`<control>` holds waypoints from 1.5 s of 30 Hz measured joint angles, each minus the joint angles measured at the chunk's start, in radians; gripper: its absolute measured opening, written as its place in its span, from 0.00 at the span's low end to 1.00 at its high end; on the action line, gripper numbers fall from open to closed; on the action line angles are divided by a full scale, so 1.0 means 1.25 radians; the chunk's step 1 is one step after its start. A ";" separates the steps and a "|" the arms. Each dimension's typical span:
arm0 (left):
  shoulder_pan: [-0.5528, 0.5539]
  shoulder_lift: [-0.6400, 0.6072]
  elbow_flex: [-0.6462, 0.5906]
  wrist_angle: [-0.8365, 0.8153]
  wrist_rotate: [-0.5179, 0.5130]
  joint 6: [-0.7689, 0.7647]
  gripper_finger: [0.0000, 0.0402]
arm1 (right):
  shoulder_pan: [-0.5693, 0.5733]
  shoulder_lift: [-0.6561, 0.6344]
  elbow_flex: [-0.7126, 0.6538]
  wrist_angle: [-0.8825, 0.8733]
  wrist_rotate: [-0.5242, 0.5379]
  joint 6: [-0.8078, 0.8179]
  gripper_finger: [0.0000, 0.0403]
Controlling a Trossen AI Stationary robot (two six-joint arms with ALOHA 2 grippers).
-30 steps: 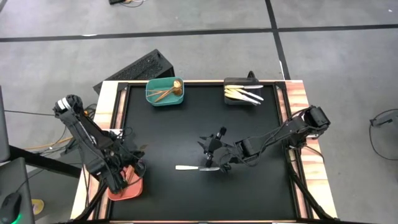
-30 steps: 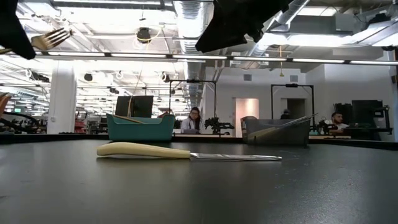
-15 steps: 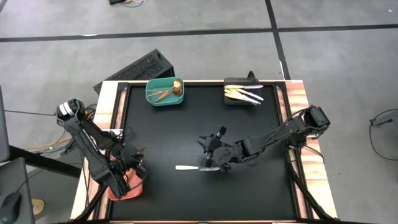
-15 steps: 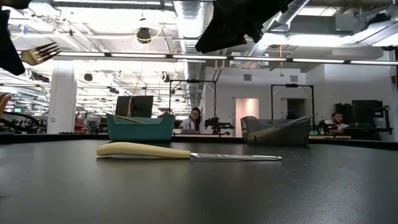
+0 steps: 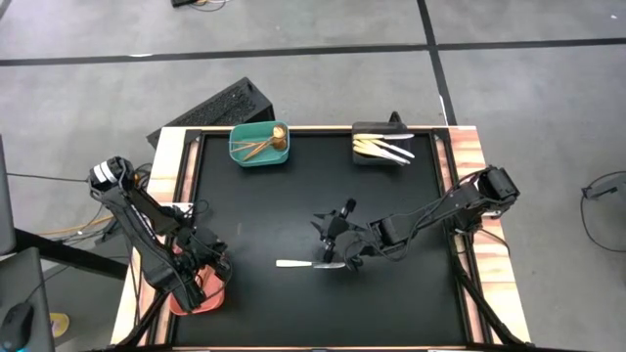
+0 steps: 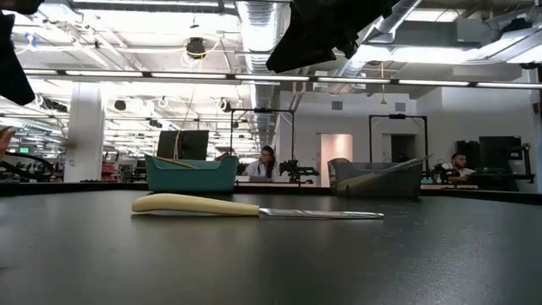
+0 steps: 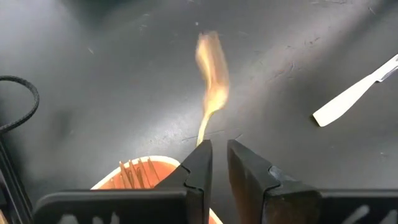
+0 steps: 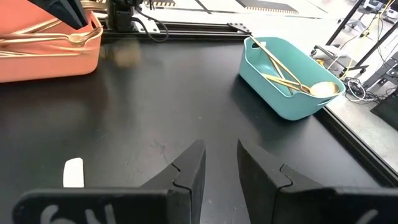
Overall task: Sort silverware by color (type)
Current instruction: Put the gold fork into the orange bin
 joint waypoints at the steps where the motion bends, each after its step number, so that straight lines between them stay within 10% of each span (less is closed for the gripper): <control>1: 0.000 0.000 0.000 0.000 -0.002 0.000 0.11 | 0.000 0.000 0.000 0.000 0.000 0.000 0.28; 16: 0.011 0.000 0.000 0.005 -0.115 0.059 0.28 | -0.004 0.000 0.000 -0.045 -0.108 0.055 0.28; 22: 0.068 0.011 -0.001 0.225 -0.179 0.310 0.28 | -0.005 0.000 0.000 -0.052 -0.164 0.057 0.28; 28: 0.183 0.110 -0.001 0.495 -0.052 0.631 0.28 | -0.005 0.000 0.000 -0.052 -0.164 0.061 0.28; 45: 0.324 0.305 0.003 0.462 0.157 0.661 0.25 | -0.005 0.000 0.000 -0.072 -0.163 0.063 0.28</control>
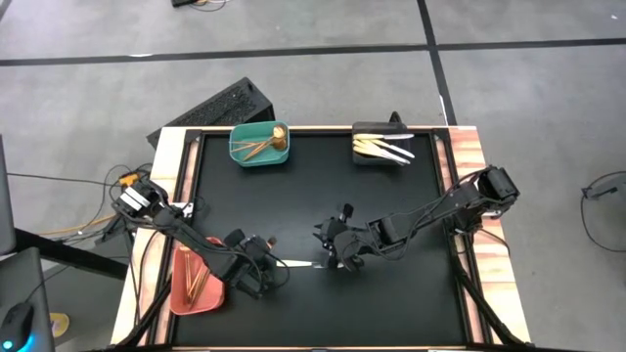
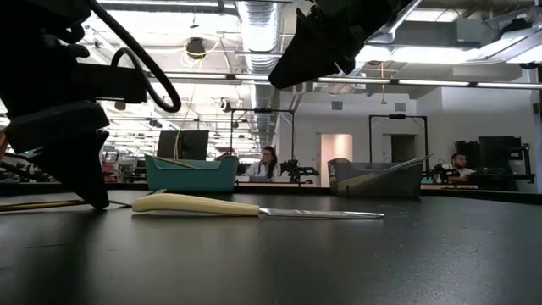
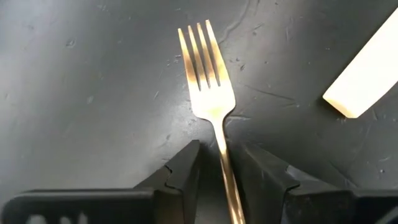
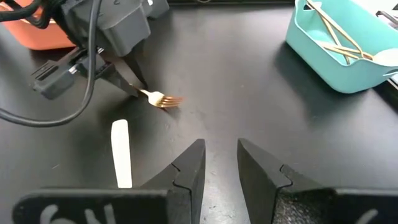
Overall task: Sort silverware by color (type)
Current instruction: Put the gold fork into the orange bin
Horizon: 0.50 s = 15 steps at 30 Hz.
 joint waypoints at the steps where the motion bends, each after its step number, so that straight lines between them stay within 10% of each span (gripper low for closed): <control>1: 0.000 -0.002 0.000 0.000 -0.001 0.002 0.23 | 0.000 0.000 0.000 0.000 0.000 0.000 0.28; 6: 0.000 -0.009 -0.001 -0.010 0.002 -0.025 0.03 | 0.000 0.000 0.000 0.001 0.000 0.000 0.28; 15: -0.030 -0.072 0.022 -0.181 -0.047 -0.179 0.01 | 0.000 0.000 0.000 -0.014 0.000 0.000 0.28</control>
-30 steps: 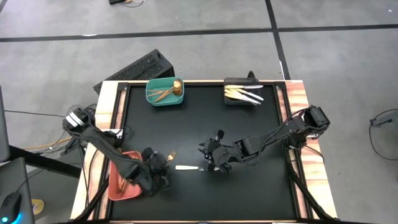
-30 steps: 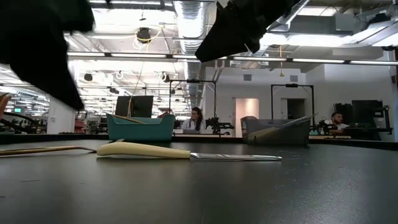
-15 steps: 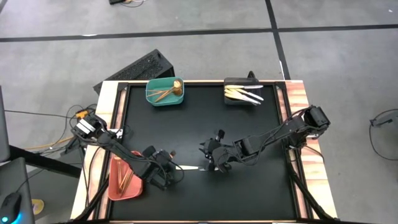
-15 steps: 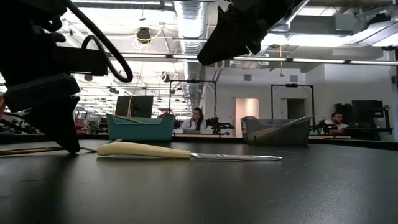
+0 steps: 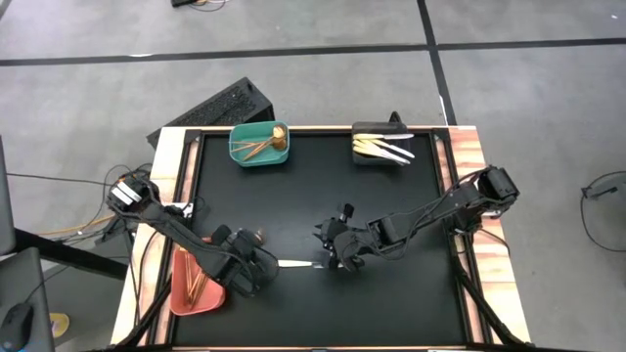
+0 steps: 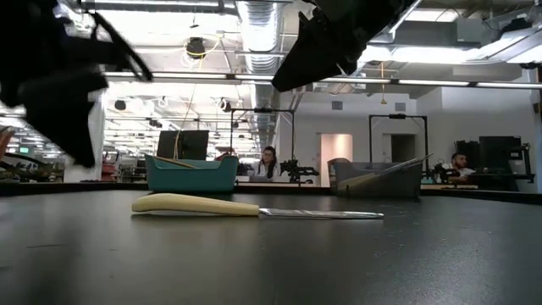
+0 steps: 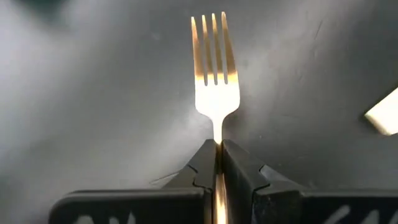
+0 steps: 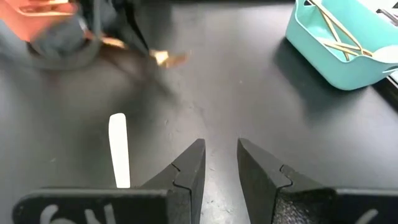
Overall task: Sort silverware by color (type)
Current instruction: Put the gold fork into the orange bin
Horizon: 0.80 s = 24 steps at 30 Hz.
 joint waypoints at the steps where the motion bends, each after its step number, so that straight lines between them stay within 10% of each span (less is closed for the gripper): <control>1: -0.007 -0.010 0.013 -0.030 -0.015 -0.016 0.01 | 0.000 0.000 0.000 -0.005 0.000 0.000 0.28; 10: -0.090 -0.089 0.133 -0.236 -0.179 -0.124 0.01 | 0.000 0.000 0.000 -0.020 0.001 0.007 0.28; 24: -0.283 -0.094 0.146 -0.469 0.087 -0.509 0.01 | -0.001 0.000 -0.006 -0.039 0.002 0.034 0.28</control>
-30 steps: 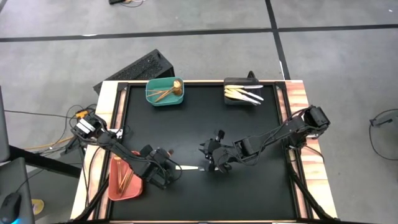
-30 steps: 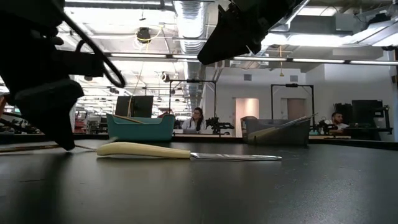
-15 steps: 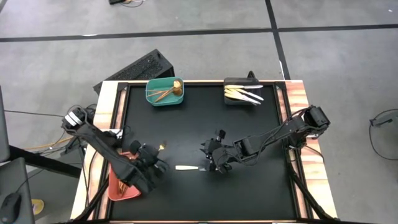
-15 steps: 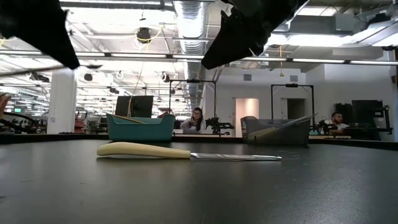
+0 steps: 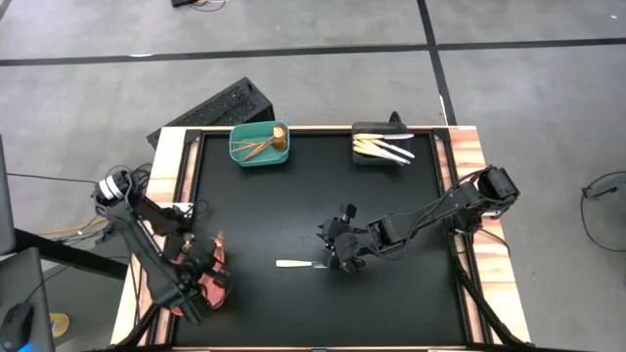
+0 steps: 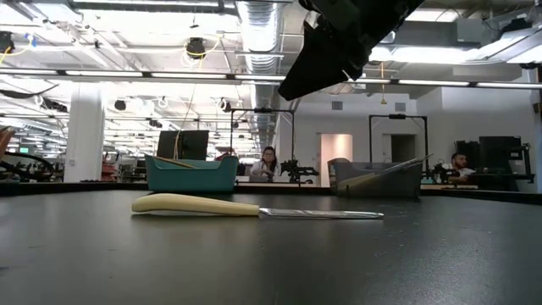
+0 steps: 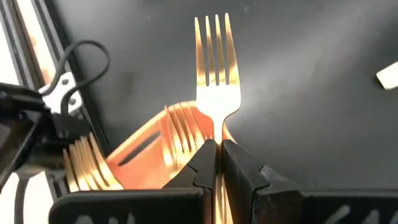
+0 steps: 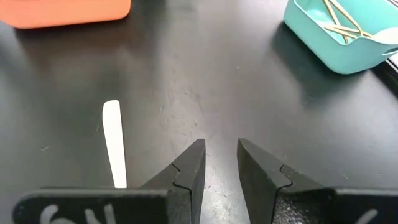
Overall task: Sort silverware by color (type)
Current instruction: Put the gold fork into the orange bin
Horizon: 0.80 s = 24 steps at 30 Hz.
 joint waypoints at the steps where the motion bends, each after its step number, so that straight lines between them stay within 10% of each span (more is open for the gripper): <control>1: -0.001 0.000 -0.006 0.000 -0.006 0.000 0.01 | 0.000 0.000 0.000 0.000 0.000 0.000 0.28; 24: -0.005 0.000 -0.137 0.069 0.111 -0.029 0.14 | 0.000 0.001 0.000 0.000 -0.001 0.024 0.28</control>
